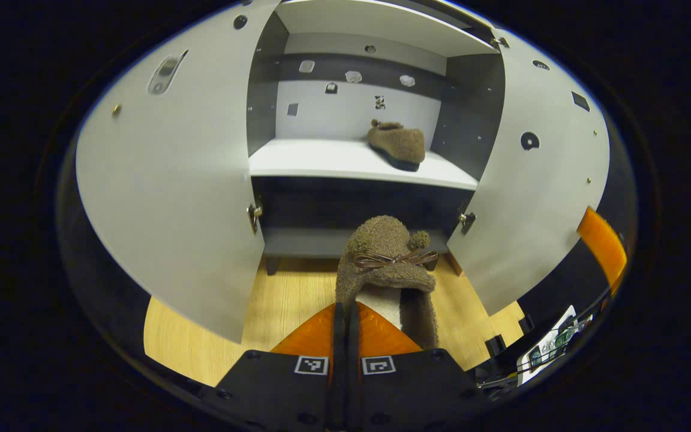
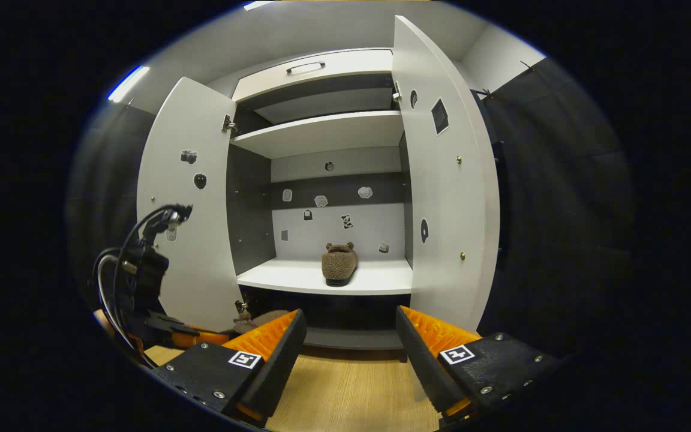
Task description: Grab one shoe with the right hand and put it into the shoe cabinet, grab the other shoe with the left hand and put it into the shoe cabinet; then close the right door with the right hand and the left door with the left hand.
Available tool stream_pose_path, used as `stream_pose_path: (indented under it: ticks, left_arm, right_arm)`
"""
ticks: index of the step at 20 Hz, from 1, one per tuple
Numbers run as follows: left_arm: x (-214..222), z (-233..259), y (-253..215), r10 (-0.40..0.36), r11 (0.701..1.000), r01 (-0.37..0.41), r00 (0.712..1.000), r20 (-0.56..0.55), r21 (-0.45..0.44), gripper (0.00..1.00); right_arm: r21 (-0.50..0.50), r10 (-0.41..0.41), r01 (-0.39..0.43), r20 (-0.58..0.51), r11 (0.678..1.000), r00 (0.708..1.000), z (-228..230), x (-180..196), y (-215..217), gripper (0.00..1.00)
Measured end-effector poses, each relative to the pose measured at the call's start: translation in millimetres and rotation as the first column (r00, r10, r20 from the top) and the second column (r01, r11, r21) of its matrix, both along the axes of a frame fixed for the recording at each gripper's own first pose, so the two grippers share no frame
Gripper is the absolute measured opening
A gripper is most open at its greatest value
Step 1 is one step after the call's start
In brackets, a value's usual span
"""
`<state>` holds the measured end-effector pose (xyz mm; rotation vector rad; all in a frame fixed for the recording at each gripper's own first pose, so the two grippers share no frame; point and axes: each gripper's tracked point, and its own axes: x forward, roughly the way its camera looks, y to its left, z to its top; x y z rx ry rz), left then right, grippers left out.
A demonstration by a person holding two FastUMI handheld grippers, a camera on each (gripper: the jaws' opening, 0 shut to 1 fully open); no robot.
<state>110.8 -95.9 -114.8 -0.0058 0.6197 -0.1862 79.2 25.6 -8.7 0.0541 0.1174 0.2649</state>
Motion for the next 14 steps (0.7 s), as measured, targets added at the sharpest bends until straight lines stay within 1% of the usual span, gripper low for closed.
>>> stream_pose_path:
  ticks: [3, 7, 9, 12, 14]
  left_arm:
    - [39, 40, -3, 0.011, 1.000, -0.012, 0.997, 0.076, 0.016, 0.06]
    - [93, 90, -11, 0.029, 1.000, -0.028, 0.987, 0.156, -0.014, 0.06]
    - [123, 111, -10, 0.038, 0.999, -0.039, 0.979, 0.199, 0.003, 0.06]
    - [165, 129, -10, 0.062, 0.998, -0.067, 0.972, 0.228, 0.015, 0.06]
    - [191, 134, -10, 0.088, 0.996, -0.083, 0.972, 0.219, -0.029, 0.06]
  right_arm:
    - [0.002, -0.006, 0.006, 0.009, 1.000, 1.000, 3, -2, -6, 0.92]
    - [-0.016, -0.014, 0.014, 0.016, 1.000, 1.000, 5, -6, -15, 0.92]
    - [-0.013, -0.024, 0.025, 0.018, 1.000, 1.000, 7, -4, -19, 0.92]
    - [0.000, -0.046, 0.046, 0.027, 0.999, 0.999, 15, -2, -25, 0.92]
    - [0.004, -0.065, 0.065, 0.038, 0.998, 0.997, 15, -10, -31, 0.92]
